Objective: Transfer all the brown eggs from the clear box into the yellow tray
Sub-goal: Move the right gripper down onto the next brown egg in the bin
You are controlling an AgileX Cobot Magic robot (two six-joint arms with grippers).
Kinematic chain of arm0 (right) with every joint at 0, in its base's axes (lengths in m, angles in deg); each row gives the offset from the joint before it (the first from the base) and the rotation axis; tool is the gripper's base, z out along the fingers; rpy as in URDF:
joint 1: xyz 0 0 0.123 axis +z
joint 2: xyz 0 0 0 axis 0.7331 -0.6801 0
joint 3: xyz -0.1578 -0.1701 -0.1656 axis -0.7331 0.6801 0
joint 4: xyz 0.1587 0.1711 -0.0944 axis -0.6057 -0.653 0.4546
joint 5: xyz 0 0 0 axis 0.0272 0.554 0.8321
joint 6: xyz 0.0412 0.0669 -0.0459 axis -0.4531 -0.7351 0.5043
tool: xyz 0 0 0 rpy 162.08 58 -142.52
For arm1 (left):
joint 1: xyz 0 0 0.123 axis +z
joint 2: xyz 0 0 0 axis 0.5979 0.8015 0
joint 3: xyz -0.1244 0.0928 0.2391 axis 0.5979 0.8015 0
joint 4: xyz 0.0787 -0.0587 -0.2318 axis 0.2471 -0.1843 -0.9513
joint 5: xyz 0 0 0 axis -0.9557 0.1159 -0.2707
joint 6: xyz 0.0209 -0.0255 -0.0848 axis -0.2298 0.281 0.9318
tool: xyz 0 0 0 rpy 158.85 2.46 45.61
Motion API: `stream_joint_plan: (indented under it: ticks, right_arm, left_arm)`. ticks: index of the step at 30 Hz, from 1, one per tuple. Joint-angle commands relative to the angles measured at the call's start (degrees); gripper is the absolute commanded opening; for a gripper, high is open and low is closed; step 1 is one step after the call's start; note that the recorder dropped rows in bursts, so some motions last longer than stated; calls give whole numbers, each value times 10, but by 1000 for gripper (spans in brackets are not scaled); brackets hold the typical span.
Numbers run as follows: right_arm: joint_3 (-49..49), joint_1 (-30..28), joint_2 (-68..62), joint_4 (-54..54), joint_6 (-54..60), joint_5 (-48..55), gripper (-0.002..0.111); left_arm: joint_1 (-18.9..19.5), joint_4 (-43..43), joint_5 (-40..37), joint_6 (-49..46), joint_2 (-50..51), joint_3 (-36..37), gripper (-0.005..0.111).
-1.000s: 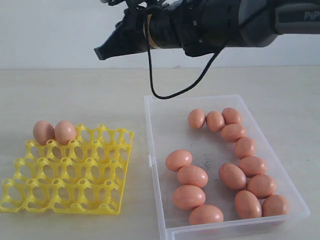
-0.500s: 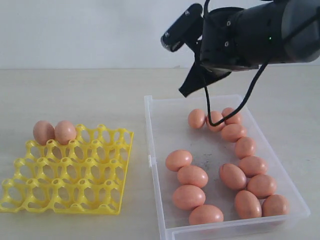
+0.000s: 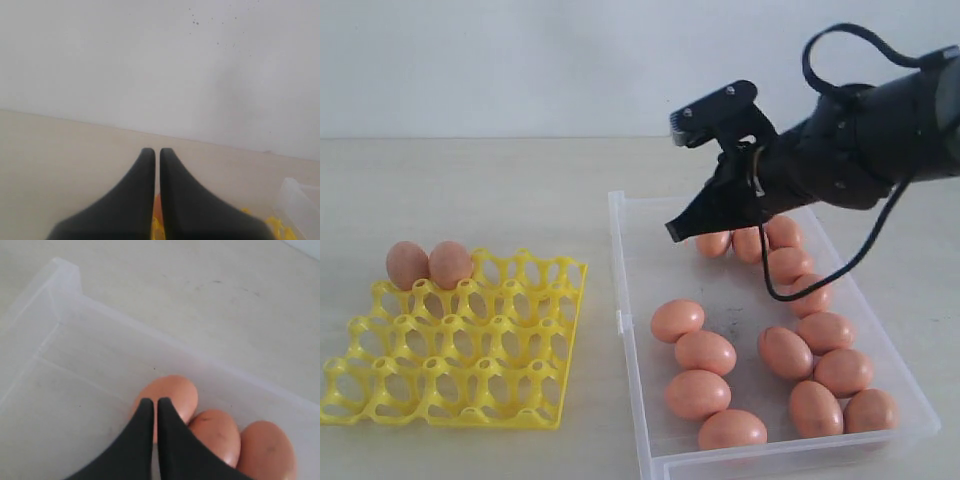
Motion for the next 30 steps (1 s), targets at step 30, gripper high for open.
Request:
stream_joint_plan:
  ticks: [30]
  right_arm:
    - [-90, -31, 6, -268, 783, 332, 32]
  left_arm:
    - [-3, 0, 3, 1, 2, -2, 4]
